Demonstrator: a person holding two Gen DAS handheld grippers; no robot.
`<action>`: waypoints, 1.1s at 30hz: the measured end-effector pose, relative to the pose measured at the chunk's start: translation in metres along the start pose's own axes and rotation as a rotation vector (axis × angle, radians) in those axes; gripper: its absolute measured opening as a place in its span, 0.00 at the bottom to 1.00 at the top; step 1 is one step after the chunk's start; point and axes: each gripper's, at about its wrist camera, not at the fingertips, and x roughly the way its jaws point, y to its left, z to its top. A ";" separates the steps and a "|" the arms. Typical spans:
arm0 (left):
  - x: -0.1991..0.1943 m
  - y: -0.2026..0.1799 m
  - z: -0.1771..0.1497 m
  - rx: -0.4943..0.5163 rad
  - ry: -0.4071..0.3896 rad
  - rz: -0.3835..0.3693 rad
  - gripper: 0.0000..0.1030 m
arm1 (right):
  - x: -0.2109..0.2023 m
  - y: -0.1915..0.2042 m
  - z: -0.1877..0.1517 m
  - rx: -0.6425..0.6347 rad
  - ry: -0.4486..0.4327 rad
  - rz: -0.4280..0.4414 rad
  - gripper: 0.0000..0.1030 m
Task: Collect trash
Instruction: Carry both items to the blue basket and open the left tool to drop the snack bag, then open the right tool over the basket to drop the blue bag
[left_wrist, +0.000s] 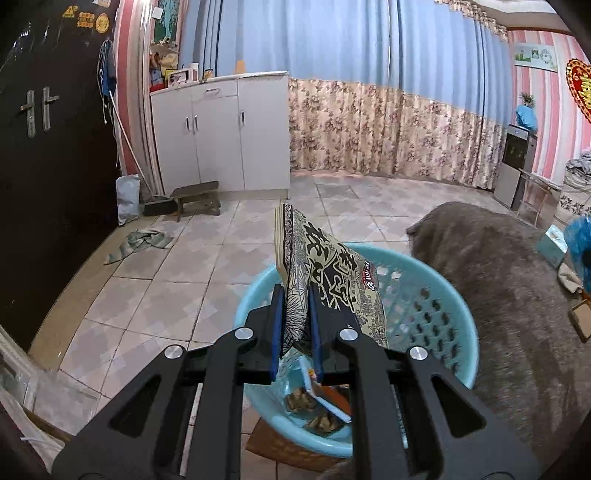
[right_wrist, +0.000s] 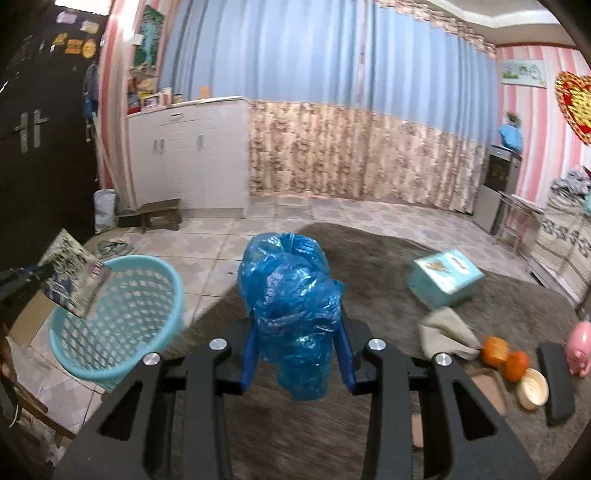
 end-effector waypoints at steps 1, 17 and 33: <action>0.003 0.004 -0.001 0.001 0.003 0.001 0.12 | 0.006 0.014 0.003 -0.010 0.000 0.021 0.35; 0.025 0.017 -0.006 0.019 0.002 -0.020 0.34 | 0.057 0.119 0.002 -0.039 0.067 0.149 0.35; 0.012 0.038 0.002 -0.083 -0.063 0.022 0.87 | 0.070 0.144 -0.008 -0.028 0.083 0.178 0.35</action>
